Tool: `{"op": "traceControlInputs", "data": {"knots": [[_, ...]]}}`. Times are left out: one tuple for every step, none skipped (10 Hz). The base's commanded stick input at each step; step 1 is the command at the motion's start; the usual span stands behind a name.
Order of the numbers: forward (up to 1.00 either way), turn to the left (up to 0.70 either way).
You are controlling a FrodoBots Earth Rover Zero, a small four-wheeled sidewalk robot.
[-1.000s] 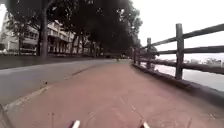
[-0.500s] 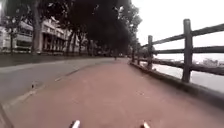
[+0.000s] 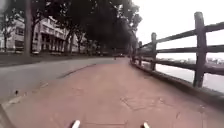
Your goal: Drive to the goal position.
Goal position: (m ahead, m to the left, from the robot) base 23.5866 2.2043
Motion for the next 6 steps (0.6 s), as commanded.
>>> {"op": "traceControlInputs", "data": {"knots": [[0.7,-0.18],[0.7,-0.27],[0.7,-0.22],[0.7,-0.1],[0.7,0.01],[0.7,0.08]]}}
